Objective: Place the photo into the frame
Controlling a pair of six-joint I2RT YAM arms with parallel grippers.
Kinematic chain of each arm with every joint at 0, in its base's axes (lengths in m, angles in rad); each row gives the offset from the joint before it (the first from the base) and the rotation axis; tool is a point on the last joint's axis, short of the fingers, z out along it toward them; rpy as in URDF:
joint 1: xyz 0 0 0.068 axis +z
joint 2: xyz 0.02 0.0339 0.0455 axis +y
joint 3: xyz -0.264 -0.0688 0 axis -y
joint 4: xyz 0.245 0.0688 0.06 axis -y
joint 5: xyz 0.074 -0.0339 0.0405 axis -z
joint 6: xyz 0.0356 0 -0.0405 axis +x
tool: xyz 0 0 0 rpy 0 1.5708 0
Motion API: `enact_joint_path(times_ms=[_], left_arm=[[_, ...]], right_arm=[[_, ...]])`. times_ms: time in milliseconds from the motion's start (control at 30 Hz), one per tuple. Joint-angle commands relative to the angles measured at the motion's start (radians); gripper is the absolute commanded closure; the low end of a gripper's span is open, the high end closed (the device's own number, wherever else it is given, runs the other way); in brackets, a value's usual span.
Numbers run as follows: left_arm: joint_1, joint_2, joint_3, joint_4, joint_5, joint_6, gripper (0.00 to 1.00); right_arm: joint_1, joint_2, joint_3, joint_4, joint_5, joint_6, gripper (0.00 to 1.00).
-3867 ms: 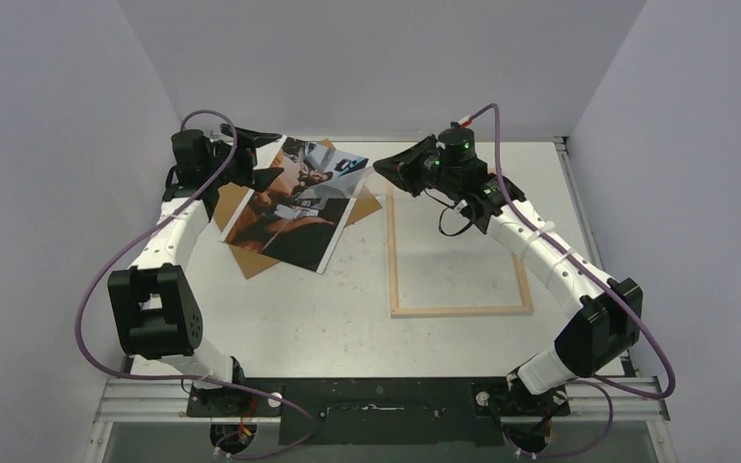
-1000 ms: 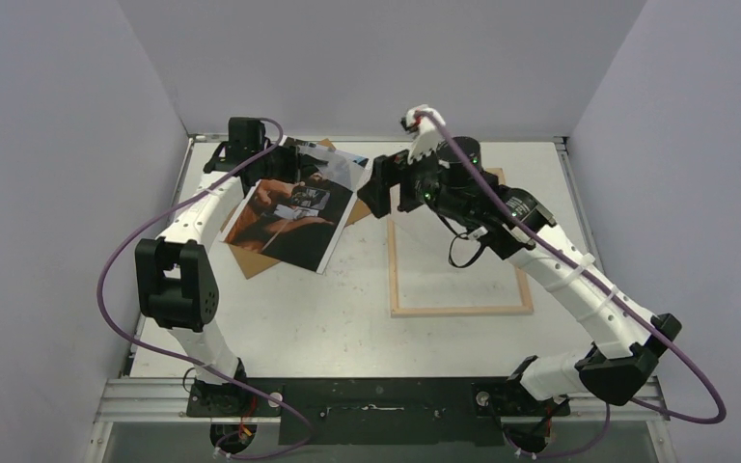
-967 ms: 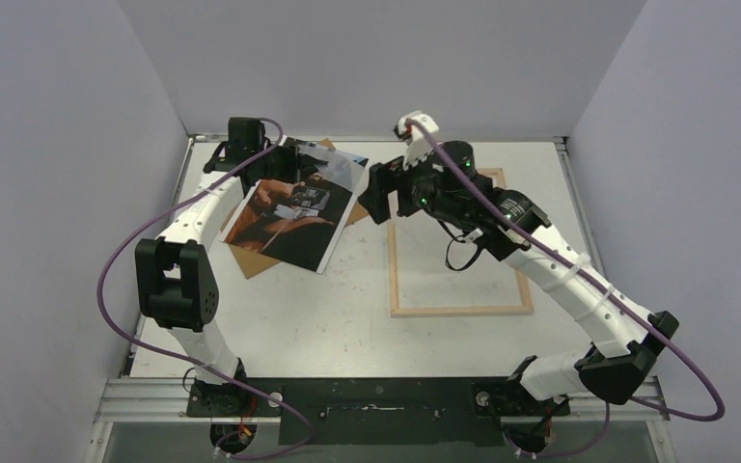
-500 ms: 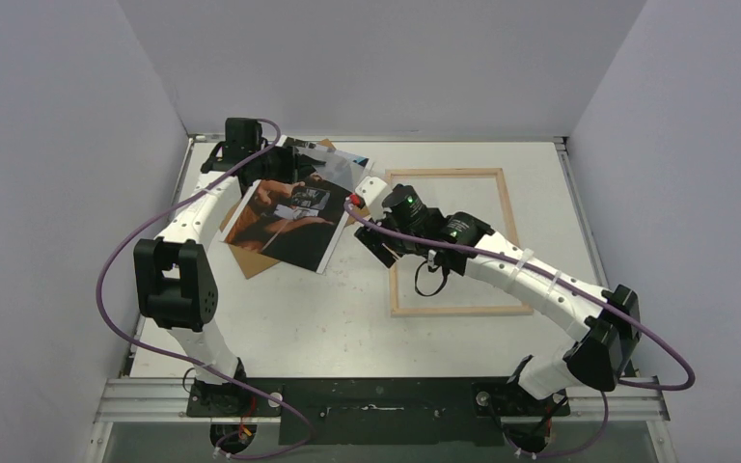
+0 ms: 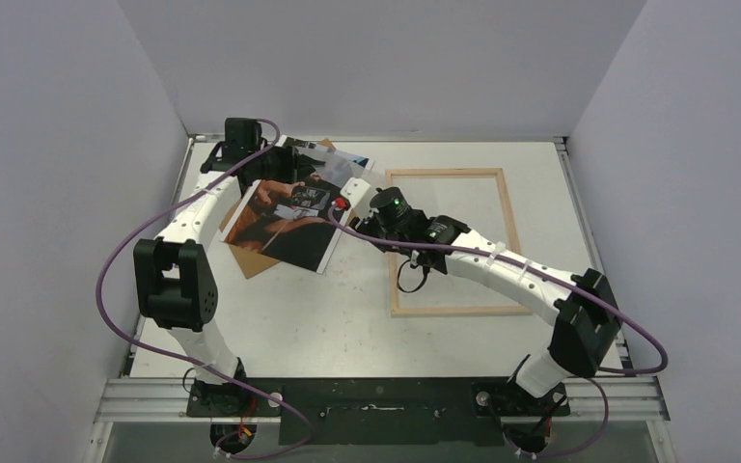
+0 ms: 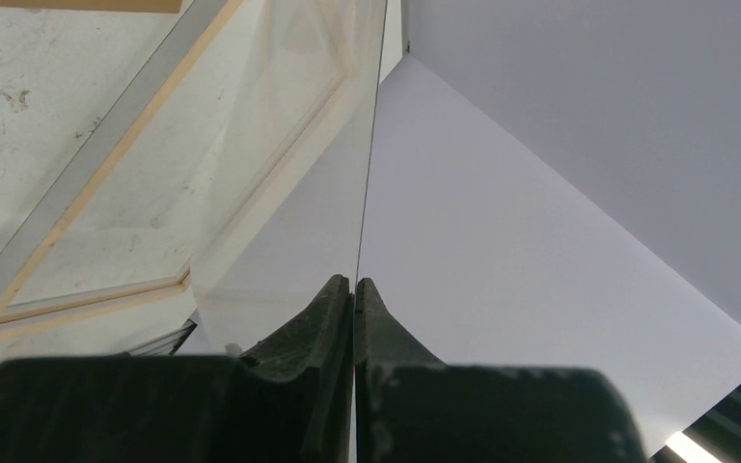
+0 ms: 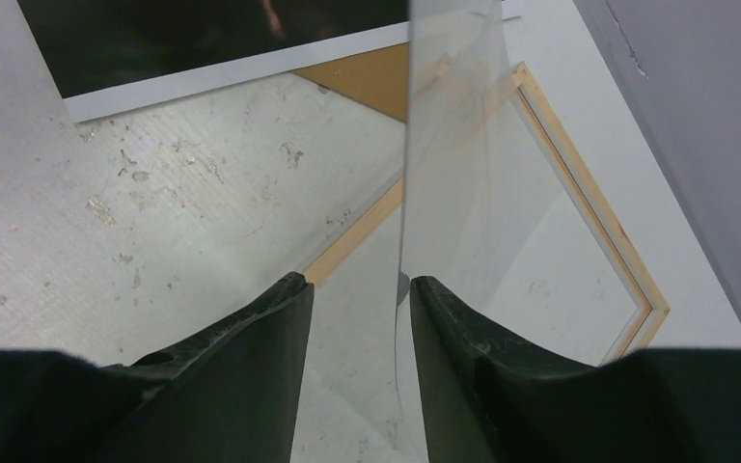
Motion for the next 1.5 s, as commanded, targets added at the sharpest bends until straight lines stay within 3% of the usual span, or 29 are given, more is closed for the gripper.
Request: enact_joint_path(times_ms=[0,100,233,400,433,500,567,600,667,767,900,1000,1167,1467], left_arm=[[0.006,-0.036,-0.005,0.019,0.020,-0.013,1.00],[0.006,-0.038,-0.018,0.028,0.032,-0.027,1.00],[0.007,-0.036,-0.040,0.070,0.050,-0.062,1.00],[0.007,-0.030,-0.033,0.073,0.055,-0.066,1.00],[0.009,-0.030,-0.032,0.073,0.058,-0.067,1.00],[0.010,-0.030,-0.031,0.078,0.060,-0.072,1.00],[0.015,-0.031,-0.031,0.083,0.061,-0.072,1.00],[0.019,-0.032,-0.031,0.088,0.061,-0.073,0.96],[0.030,-0.033,-0.028,0.105,0.063,-0.073,0.72],[0.046,-0.035,-0.009,0.136,0.059,-0.054,0.50],[0.045,-0.007,0.075,0.074,0.033,0.088,0.29],[0.046,-0.002,0.101,0.051,0.024,0.170,0.25],[0.044,-0.029,0.091,0.064,0.003,0.283,0.22],[0.018,-0.083,0.020,0.035,-0.051,0.570,0.17]], right_arm=[[-0.016,0.033,0.007,0.107,-0.004,-0.035,0.60],[-0.033,0.042,-0.021,0.173,-0.001,-0.030,0.64],[-0.052,0.053,-0.022,0.190,0.000,-0.020,0.80],[-0.056,0.058,-0.020,0.190,0.016,-0.039,0.79],[-0.057,0.060,-0.014,0.186,0.016,-0.039,0.83],[-0.057,0.066,0.014,0.158,0.019,-0.031,1.00],[-0.056,0.057,0.036,0.143,0.020,-0.020,1.00],[-0.056,0.049,0.038,0.145,0.020,-0.013,1.00],[-0.057,0.034,0.051,0.134,0.022,0.001,1.00],[-0.070,0.014,0.078,0.102,0.018,0.027,1.00],[-0.171,-0.005,0.124,0.084,-0.101,0.191,1.00],[-0.249,-0.013,0.161,0.103,-0.206,0.315,1.00],[-0.315,-0.039,0.253,0.067,-0.246,0.442,1.00],[-0.481,-0.024,0.422,-0.157,-0.332,0.692,1.00]])
